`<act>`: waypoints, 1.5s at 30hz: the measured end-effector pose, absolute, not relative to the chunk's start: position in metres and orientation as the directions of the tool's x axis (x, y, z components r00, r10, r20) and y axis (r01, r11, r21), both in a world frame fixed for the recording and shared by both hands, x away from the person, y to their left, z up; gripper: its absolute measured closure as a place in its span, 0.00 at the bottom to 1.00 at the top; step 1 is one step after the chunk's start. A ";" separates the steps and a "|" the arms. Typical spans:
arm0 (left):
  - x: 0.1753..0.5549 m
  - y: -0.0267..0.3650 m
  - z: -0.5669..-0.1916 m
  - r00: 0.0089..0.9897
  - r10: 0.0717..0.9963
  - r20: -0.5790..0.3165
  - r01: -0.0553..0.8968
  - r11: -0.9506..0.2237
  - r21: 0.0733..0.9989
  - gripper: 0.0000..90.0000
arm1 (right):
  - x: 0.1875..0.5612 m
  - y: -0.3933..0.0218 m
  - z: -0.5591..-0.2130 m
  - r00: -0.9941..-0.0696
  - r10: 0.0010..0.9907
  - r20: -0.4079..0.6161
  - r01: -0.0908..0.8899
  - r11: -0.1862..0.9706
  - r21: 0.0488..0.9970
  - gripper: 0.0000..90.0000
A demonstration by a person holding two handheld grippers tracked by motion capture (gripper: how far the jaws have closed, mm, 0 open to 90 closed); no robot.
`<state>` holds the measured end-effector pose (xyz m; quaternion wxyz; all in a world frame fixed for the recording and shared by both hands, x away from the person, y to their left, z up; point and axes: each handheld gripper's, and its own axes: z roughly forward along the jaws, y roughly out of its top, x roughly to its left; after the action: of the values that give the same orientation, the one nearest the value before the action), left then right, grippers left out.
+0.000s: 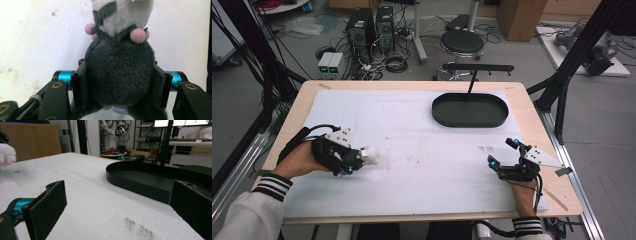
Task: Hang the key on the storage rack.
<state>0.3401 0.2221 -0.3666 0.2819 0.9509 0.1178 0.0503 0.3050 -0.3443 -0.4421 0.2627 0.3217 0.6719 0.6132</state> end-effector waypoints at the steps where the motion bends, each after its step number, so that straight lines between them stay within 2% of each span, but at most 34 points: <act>1: 0.342 0.218 -0.362 0.970 0.242 0.033 0.185 -0.817 0.546 0.48 | 0.306 -0.344 -0.440 -0.658 0.752 0.038 0.109 0.045 0.993 0.01; 16: 0.349 0.188 -0.339 0.979 0.197 0.044 0.135 -0.800 0.585 0.48 | 0.316 -0.321 -0.405 -0.758 0.652 0.020 0.122 0.111 0.986 0.01; 23: 0.351 0.172 -0.332 0.984 0.171 0.052 0.106 -0.793 0.600 0.48 | 0.324 -0.296 -0.384 -0.835 0.550 -0.004 0.118 0.187 0.975 0.01; 35: 0.353 0.149 -0.329 0.992 0.118 0.039 0.069 -0.786 0.615 0.48 | 0.339 -0.261 -0.350 -0.902 0.429 -0.044 0.092 0.291 0.952 0.01; 45: 0.352 0.136 -0.329 0.995 0.099 0.024 0.063 -0.784 0.618 0.48 | 0.348 -0.228 -0.336 -0.947 0.320 -0.043 0.077 0.354 0.932 0.01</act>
<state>0.3521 0.1360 -0.3291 0.3259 0.9440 0.0431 0.0276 0.3478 -0.2284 -0.3356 0.1090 0.1217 0.8154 0.5553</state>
